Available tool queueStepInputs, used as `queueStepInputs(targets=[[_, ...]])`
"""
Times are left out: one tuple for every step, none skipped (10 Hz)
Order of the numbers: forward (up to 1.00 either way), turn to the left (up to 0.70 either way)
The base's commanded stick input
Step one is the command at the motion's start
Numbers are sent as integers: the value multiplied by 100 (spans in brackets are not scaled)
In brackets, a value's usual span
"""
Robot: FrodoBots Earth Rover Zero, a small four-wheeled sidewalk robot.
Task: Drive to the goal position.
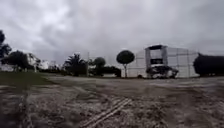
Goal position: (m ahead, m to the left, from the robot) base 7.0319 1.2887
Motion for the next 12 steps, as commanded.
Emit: queueStepInputs(targets=[[70, 0], [70, 0], [70, 0], [70, 0], [70, 0], [70, 0], [70, 0], [70, 0], [70, 0], [70, 0], [70, 0], [70, 0]])
